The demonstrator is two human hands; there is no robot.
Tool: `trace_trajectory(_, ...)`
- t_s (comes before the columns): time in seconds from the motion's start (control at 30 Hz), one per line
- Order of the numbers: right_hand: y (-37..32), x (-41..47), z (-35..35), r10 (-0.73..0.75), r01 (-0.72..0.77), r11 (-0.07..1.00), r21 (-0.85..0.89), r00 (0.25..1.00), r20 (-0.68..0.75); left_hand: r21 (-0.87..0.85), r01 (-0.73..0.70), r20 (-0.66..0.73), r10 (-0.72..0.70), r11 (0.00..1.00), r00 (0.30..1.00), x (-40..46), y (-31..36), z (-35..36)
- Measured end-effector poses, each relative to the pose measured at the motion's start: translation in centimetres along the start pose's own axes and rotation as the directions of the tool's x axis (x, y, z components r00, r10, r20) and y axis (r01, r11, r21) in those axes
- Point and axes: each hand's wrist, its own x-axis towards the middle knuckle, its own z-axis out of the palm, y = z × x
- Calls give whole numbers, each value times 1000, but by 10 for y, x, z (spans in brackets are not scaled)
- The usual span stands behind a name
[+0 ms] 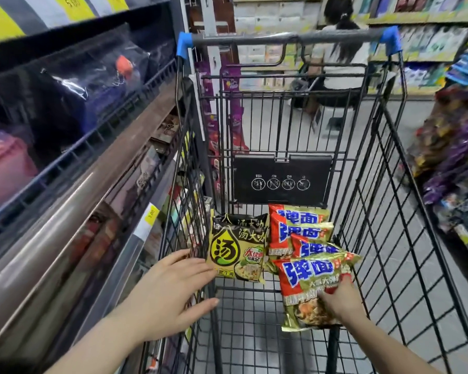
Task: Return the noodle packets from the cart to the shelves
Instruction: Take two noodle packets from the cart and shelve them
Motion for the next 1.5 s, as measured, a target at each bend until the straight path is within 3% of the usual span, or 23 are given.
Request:
trace_trajectory(0.13,1,5,-2,46,-46,999,15,999,-1,-16,24,20,-24,1000,1000,-1,2,1)
trace_trajectory(0.33,-7,-5,-4,13,-16,1000,20,990,138,-49,42,22,-41,998,999,1,2,-2)
trace_trajectory(0.6,-24,-37,-24,-174,173,984,48,984,32,-28,33,29,-32,999,999,2,2,0)
trace_trajectory(0.8,-47,-71,-86,-192,185,978,92,979,68,64,64,218,-77,996,973,5,2,1)
trace_trajectory(0.9,-52,-89,-132,-210,195,965,175,975,75,118,108,312,-140,987,940,16,11,-10)
trace_trajectory(1.03,-53,-114,-191,-243,221,903,368,970,15,60,320,347,-320,945,881,44,30,-14)
trace_trajectory(1.13,-49,-130,-227,-215,202,848,490,976,-29,130,371,374,-392,919,840,80,47,-19)
trace_trajectory(1.23,-41,-142,-255,-190,190,779,597,980,-65,-28,469,447,-409,883,796,114,65,0)
trace_trajectory(1.4,-19,-151,-278,-123,183,704,686,983,-136,-362,553,593,-272,750,758,153,91,58)
trace_trajectory(1.5,-4,-155,-281,-94,181,680,710,983,-161,-497,625,659,-207,602,723,171,101,82)
